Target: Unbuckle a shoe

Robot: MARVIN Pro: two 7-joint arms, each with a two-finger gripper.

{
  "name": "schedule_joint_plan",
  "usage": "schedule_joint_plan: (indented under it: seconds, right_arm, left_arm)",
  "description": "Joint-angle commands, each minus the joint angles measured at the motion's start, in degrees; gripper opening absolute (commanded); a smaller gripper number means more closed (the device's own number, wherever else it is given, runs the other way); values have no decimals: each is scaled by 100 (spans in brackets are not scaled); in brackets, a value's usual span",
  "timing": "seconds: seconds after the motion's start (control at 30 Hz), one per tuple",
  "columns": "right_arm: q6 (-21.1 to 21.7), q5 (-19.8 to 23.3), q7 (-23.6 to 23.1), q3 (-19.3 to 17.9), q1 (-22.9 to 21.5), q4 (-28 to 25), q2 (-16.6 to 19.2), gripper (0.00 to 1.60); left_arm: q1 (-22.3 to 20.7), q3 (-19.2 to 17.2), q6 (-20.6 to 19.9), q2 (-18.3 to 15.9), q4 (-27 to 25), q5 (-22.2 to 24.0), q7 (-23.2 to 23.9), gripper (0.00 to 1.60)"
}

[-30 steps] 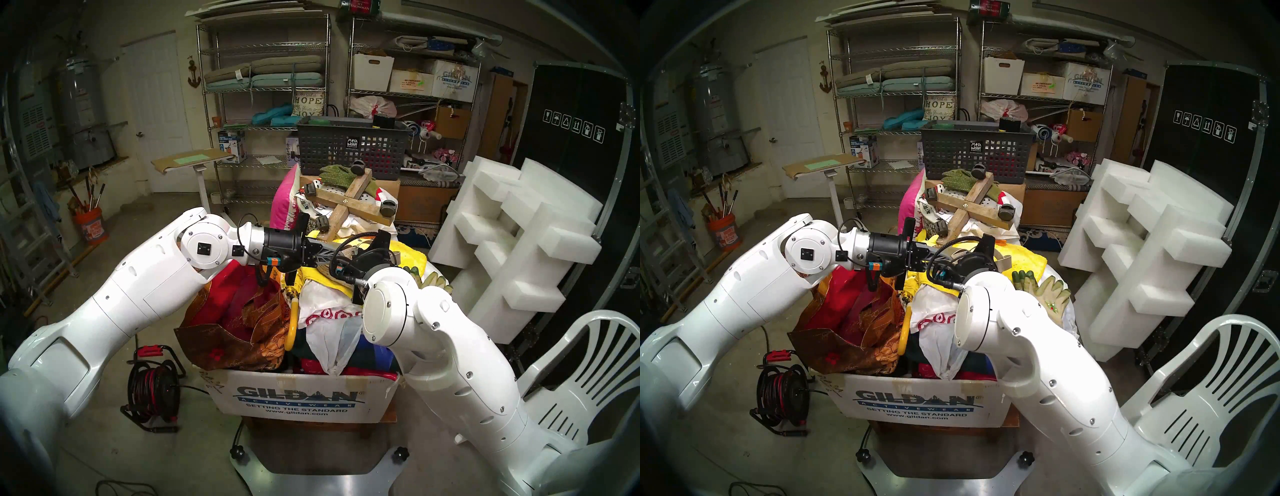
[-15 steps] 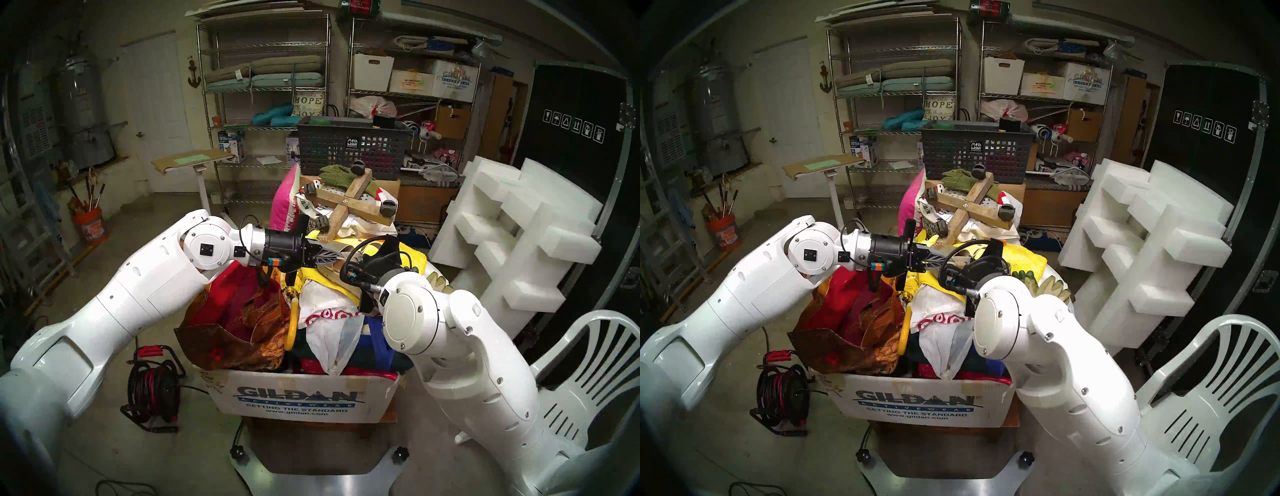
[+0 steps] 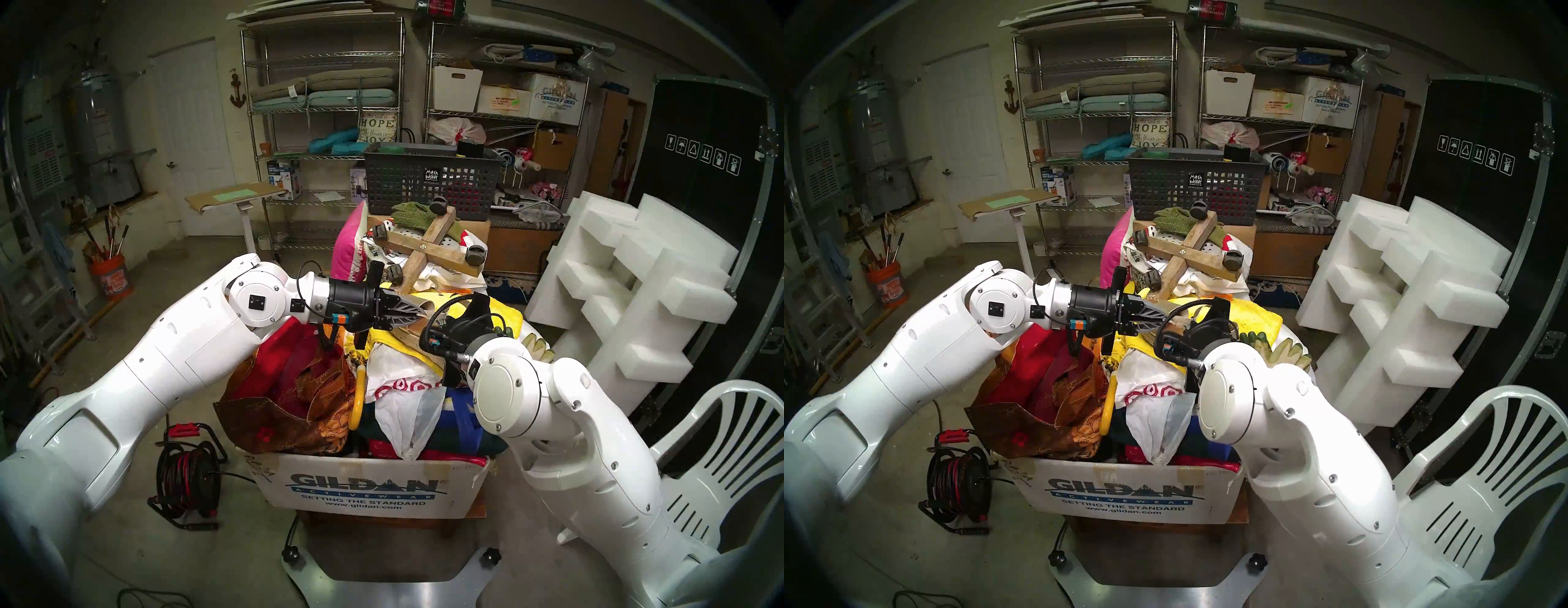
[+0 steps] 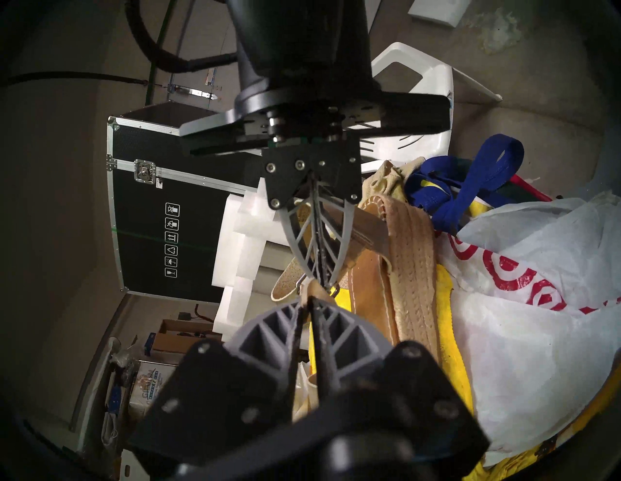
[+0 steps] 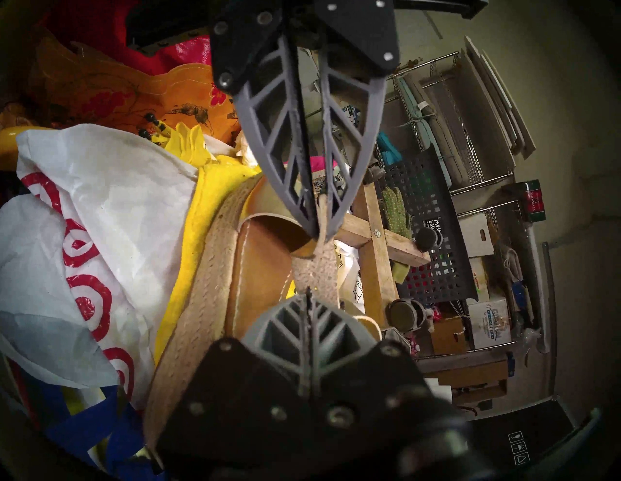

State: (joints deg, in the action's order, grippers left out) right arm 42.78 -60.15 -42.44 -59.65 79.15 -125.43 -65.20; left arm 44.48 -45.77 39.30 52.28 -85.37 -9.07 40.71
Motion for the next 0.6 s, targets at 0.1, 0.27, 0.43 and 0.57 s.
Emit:
schedule_joint_plan:
  seconds: [0.1, 0.27, 0.43, 0.57]
  right_arm:
    - [-9, -63, 87, -14, -121, -21, -88, 0]
    - [-20, -64, 78, -39, -97, -58, -91, 0]
    - [-27, -77, 73, -47, -79, -76, -98, 0]
    - [-27, -82, 57, -45, -62, -118, -99, 0]
  left_arm:
    - [-221, -177, 43, -42, 42, -88, -51, 73]
    - [-334, -246, 44, 36, 282, -283, -141, 73]
    - [-413, -257, 131, 141, 428, -509, -202, 73]
    - [-454, -248, 170, 284, 532, -721, -304, 74]
